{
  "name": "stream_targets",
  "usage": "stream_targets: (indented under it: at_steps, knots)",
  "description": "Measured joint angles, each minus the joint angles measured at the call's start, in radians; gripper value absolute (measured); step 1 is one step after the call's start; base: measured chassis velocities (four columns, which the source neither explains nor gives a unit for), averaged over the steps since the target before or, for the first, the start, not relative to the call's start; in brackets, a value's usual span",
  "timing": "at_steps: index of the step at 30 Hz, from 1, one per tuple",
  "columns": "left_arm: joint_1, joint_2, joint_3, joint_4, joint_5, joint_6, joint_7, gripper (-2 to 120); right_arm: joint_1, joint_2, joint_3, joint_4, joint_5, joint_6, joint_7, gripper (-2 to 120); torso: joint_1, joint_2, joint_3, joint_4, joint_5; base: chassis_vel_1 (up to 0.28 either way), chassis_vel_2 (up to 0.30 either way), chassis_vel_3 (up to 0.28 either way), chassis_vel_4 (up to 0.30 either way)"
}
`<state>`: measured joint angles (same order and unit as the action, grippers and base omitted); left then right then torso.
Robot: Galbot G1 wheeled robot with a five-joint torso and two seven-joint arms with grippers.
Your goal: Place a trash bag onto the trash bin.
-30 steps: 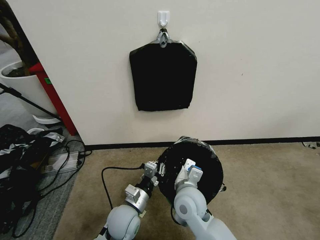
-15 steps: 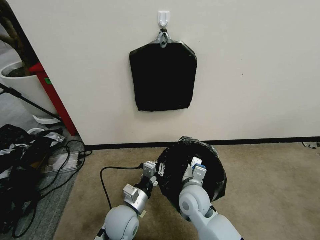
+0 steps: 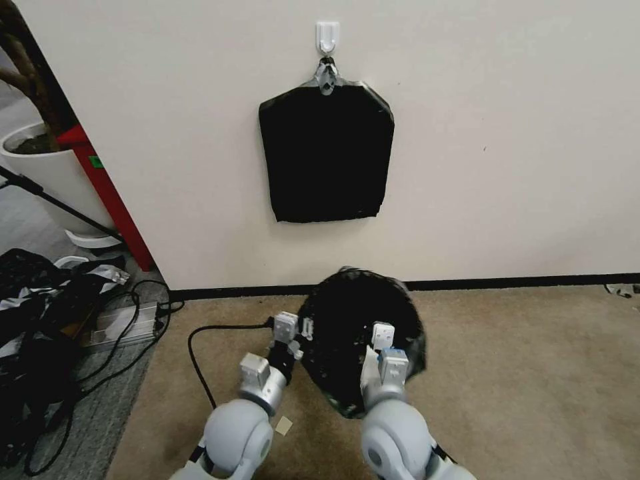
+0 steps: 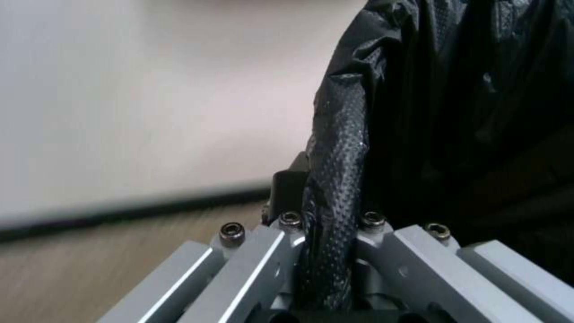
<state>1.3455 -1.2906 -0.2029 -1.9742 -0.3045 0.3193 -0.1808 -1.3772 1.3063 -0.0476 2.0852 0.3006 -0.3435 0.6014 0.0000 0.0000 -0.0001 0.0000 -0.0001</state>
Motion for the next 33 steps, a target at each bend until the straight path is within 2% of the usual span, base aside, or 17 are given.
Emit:
stream_targets:
  at_steps: [1, 2, 3, 6, 11, 13, 15, 17, 21, 22, 26, 28, 29, 30, 31, 32, 33]
  knots:
    - [-0.022, 0.005, -0.013, -0.003, -0.064, 0.100, -0.068, 2, -0.021, -0.008, 0.008, 0.032, -0.065, 0.023, -0.025, 27, 0.000, 0.000, 0.000, 0.0000, 0.0000, 0.000, 0.000, 0.000, 0.000]
    - [-0.036, 0.008, -0.021, -0.003, -0.114, 0.157, -0.107, 2, -0.031, -0.010, 0.015, 0.049, -0.114, 0.049, -0.040, 30, 0.000, 0.000, 0.000, -0.0001, 0.0000, 0.000, 0.000, 0.000, 0.000]
    - [-0.036, 0.008, -0.021, -0.003, -0.114, 0.157, -0.107, 2, -0.031, -0.010, 0.015, 0.049, -0.114, 0.049, -0.040, 30, 0.000, 0.000, 0.000, -0.0001, 0.0000, 0.000, 0.000, 0.000, 0.000]
    - [-0.075, 0.025, -0.055, -0.001, -0.362, 0.343, -0.222, 2, -0.051, -0.005, 0.050, 0.077, -0.311, 0.168, -0.082, 45, 0.000, 0.000, 0.000, -0.0001, 0.0000, 0.000, 0.000, 0.000, 0.000]
    - [-0.081, 0.026, -0.065, 0.002, -0.464, 0.415, -0.277, 2, -0.053, 0.003, 0.059, 0.084, -0.375, 0.203, -0.092, 57, 0.000, 0.000, 0.000, -0.0001, 0.0001, 0.000, 0.000, 0.000, 0.000]
    - [-0.078, 0.025, -0.064, 0.009, -0.490, 0.431, -0.308, 3, -0.056, 0.006, 0.059, 0.085, -0.377, 0.206, -0.092, 68, 0.000, 0.000, 0.000, -0.0001, 0.0000, 0.000, 0.000, 0.000, 0.000]
    - [-0.070, 0.028, -0.064, 0.013, -0.491, 0.431, -0.314, 13, -0.057, 0.007, 0.057, 0.078, -0.370, 0.206, -0.093, 79, 0.000, 0.000, 0.000, 0.0000, 0.0001, 0.000, 0.000, 0.000, 0.000]
    - [-0.067, 0.030, -0.065, 0.012, -0.490, 0.431, -0.314, 17, -0.056, 0.008, 0.057, 0.077, -0.368, 0.206, -0.093, 82, 0.000, 0.000, 0.000, 0.0000, 0.0001, 0.000, 0.000, 0.000, 0.000]
    - [-0.038, 0.048, -0.087, -0.037, -0.442, 0.423, -0.262, 35, -0.046, 0.009, 0.060, 0.064, -0.347, 0.206, -0.092, 98, 0.000, 0.000, 0.000, 0.0000, 0.0001, 0.000, 0.000, 0.000, 0.000]
    - [-0.038, 0.048, -0.087, -0.037, -0.442, 0.423, -0.262, 35, -0.046, 0.009, 0.060, 0.064, -0.347, 0.206, -0.092, 98, 0.000, 0.000, 0.000, 0.0000, 0.0001, 0.000, 0.000, 0.000, 0.000]
    - [-0.006, 0.061, -0.113, -0.101, -0.390, 0.416, -0.238, 50, -0.039, 0.009, 0.076, 0.049, -0.333, 0.227, -0.095, 100, 0.000, 0.000, 0.000, -0.0001, 0.0000, 0.000, 0.000, 0.000, 0.000]
    - [0.014, 0.067, -0.130, -0.141, -0.344, 0.387, -0.215, 58, -0.038, 0.011, 0.102, 0.034, -0.331, 0.275, -0.117, 100, 0.000, 0.000, 0.000, 0.0000, 0.0002, 0.000, 0.000, 0.000, 0.000]
    - [0.032, 0.069, -0.142, -0.155, -0.305, 0.300, -0.172, 64, -0.037, 0.016, 0.138, 0.016, -0.331, 0.338, -0.153, 100, 0.000, 0.000, 0.000, 0.0000, 0.0003, 0.000, 0.000, 0.000, 0.000]
    - [0.032, 0.069, -0.142, -0.155, -0.305, 0.300, -0.172, 64, -0.037, 0.016, 0.138, 0.016, -0.331, 0.338, -0.153, 100, 0.000, 0.000, 0.000, 0.0000, 0.0003, 0.000, 0.000, 0.000, 0.000]
    - [0.042, 0.070, -0.147, -0.154, -0.274, 0.183, -0.139, 67, -0.036, 0.020, 0.165, 0.003, -0.336, 0.375, -0.175, 100, 0.000, 0.000, 0.000, 0.0001, 0.0002, 0.000, 0.000, 0.000, 0.000]
    - [0.043, 0.070, -0.149, -0.145, -0.252, 0.109, -0.116, 70, -0.033, 0.025, 0.187, -0.005, -0.345, 0.398, -0.191, 100, 0.000, 0.000, 0.000, 0.0002, 0.0003, 0.000, 0.000, 0.000, 0.000]
    - [0.041, 0.066, -0.157, -0.114, -0.209, -0.034, -0.066, 75, -0.029, 0.034, 0.230, -0.014, -0.360, 0.430, -0.215, 100, 0.000, 0.000, 0.000, 0.0001, 0.0006, 0.000, 0.000, 0.000, 0.000]
